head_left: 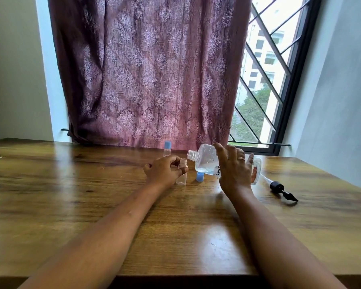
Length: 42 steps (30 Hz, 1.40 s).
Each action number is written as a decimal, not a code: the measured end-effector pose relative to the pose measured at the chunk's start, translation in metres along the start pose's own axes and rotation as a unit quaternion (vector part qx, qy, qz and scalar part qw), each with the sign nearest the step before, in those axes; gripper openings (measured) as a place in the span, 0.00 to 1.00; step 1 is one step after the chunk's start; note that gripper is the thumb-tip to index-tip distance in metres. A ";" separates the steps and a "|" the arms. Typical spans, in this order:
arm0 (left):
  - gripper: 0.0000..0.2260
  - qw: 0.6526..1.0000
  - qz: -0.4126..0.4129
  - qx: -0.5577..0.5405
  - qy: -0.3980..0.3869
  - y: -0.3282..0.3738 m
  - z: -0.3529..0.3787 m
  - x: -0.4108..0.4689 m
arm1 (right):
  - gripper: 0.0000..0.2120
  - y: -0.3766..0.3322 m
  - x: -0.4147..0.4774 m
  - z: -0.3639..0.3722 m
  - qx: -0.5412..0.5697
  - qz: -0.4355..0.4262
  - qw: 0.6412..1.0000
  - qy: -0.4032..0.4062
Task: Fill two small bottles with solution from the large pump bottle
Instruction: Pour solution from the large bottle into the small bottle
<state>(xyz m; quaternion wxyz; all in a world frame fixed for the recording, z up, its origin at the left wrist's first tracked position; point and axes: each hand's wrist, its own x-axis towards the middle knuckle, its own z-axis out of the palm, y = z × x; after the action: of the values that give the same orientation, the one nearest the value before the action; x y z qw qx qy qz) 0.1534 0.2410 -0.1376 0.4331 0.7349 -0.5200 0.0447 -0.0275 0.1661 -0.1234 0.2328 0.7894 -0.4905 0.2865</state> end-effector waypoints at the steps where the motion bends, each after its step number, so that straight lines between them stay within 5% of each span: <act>1: 0.18 1.000 0.001 0.003 -0.001 0.000 0.000 0.000 | 0.44 -0.001 0.000 0.000 -0.004 -0.003 1.000 0.001; 42: 0.17 1.000 0.001 -0.002 0.001 -0.003 0.003 0.001 | 0.47 -0.002 0.000 -0.007 0.001 -0.015 0.999 0.041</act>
<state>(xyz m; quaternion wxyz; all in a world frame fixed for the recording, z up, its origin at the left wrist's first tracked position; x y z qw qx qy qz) 0.1550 0.2390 -0.1405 0.4351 0.7335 -0.5202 0.0450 -0.0273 0.1715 -0.1182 0.2560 0.7847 -0.4683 0.3154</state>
